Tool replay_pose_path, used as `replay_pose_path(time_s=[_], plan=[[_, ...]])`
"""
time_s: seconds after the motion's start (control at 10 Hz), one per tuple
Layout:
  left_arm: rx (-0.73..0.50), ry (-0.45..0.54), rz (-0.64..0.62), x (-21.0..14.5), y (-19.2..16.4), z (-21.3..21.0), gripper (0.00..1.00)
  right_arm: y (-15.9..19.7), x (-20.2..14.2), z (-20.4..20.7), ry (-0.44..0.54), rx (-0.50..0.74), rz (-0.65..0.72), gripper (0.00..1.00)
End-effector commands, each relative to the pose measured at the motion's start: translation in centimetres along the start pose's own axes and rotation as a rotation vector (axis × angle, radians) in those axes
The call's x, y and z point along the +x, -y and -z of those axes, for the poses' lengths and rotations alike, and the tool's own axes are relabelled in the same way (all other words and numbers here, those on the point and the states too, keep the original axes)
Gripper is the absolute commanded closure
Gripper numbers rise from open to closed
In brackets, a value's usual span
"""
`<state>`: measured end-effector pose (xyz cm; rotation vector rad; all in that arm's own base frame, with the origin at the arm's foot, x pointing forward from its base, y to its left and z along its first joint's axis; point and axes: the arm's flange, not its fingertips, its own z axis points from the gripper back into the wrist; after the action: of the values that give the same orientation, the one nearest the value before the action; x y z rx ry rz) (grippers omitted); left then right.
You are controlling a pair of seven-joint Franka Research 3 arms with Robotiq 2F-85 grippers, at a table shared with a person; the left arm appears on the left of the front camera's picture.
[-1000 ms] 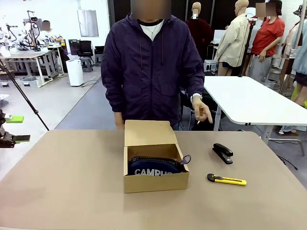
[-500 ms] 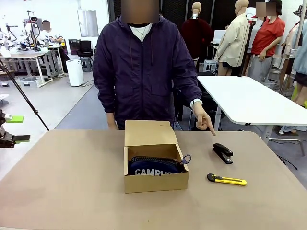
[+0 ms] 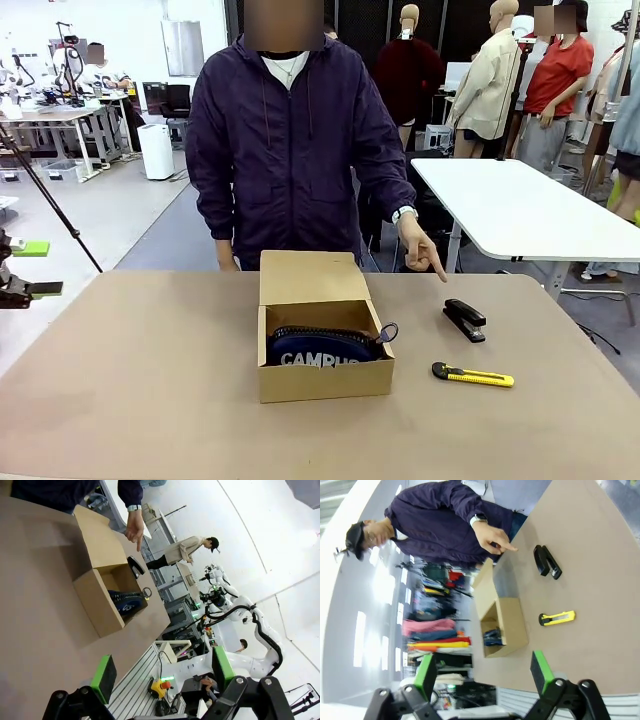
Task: Pack the items into the box.
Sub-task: Pick up the item indicated by the person and place it inside the Mailer Box.
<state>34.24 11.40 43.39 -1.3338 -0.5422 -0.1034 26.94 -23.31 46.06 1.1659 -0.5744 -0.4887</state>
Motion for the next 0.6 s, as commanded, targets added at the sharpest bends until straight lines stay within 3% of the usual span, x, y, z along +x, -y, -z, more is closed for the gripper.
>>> replay_pose_path(time_s=[0.0,0.1,0.2,0.3,0.5], plan=[[-0.001,-0.005,-0.009,0.0,0.4,-0.3,0.00,-6.0,1.5,5.0,-0.069,-0.245,-0.285,0.00],[-0.001,-0.005,-0.009,0.0,0.4,-0.3,0.00,-8.8,1.4,8.6,-0.081,-0.414,-0.470,0.00],[-0.001,-0.005,-0.009,0.0,0.4,-0.3,0.00,-10.6,1.2,11.6,-0.027,-0.629,-0.651,0.00],[-0.001,-0.005,-0.009,0.0,0.4,-0.3,0.00,-11.5,0.7,14.3,-0.050,-0.760,-0.857,0.00],[-0.001,-0.005,-0.009,0.0,0.4,-0.3,0.00,-12.2,-0.9,18.7,-0.085,-0.816,-1.045,0.00]])
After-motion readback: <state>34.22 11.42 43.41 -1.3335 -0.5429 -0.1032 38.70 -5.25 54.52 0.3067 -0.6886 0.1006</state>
